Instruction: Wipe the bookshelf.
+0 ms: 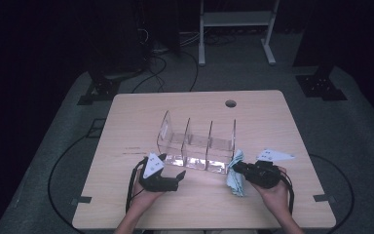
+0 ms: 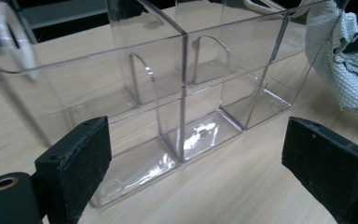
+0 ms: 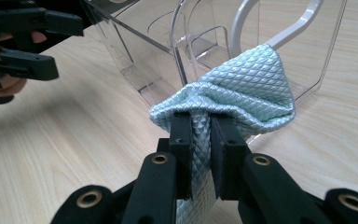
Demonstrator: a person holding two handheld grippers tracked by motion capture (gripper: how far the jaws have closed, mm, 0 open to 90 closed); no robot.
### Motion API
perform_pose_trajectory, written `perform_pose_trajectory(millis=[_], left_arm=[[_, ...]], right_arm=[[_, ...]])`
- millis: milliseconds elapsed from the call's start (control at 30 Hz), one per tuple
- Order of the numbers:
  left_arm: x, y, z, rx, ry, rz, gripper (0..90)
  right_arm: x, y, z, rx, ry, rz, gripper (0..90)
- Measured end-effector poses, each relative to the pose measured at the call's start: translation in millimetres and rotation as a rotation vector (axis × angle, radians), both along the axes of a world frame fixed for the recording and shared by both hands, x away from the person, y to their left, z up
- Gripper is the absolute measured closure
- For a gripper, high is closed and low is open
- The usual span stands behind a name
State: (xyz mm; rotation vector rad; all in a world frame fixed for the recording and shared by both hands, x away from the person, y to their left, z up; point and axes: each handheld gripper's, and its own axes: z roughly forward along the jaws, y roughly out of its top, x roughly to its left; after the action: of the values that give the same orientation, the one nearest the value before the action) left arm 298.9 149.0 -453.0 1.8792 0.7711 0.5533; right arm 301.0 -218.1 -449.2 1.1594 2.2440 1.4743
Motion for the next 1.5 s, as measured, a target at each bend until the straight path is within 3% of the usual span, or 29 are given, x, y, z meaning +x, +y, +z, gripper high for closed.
perform_pose_trajectory(millis=[400,633,800,867,1000,1133,1500], left_arm=[[13.2,22.9,9.2,0.000,0.016,0.022,7.5],[30.5,29.6,9.2,0.004,0.019,0.020,7.4],[44.6,29.6,10.1,-0.047,0.012,-0.008,7.5],[47.8,28.5,9.2,-0.045,0.013,-0.023,7.4],[49.0,25.7,8.6,-0.062,0.013,-0.047,7.5],[46.6,23.6,8.7,-0.062,0.016,-0.038,7.4],[33.6,5.1,6.9,-0.015,0.024,-0.084,7.4]], right_arm=[[0.6,1.5,-0.1,0.001,0.002,-0.007,79.7],[0.2,2.1,0.3,-0.003,0.002,-0.010,79.7],[-2.4,3.2,1.5,-0.008,-0.001,-0.009,79.7],[-3.5,3.7,1.8,-0.010,0.002,-0.011,79.7],[-3.1,3.9,1.5,-0.008,0.005,-0.010,79.7],[-1.7,2.0,1.5,-0.017,0.007,-0.017,79.8],[4.4,-23.1,2.0,-0.033,0.016,-0.074,79.7]])
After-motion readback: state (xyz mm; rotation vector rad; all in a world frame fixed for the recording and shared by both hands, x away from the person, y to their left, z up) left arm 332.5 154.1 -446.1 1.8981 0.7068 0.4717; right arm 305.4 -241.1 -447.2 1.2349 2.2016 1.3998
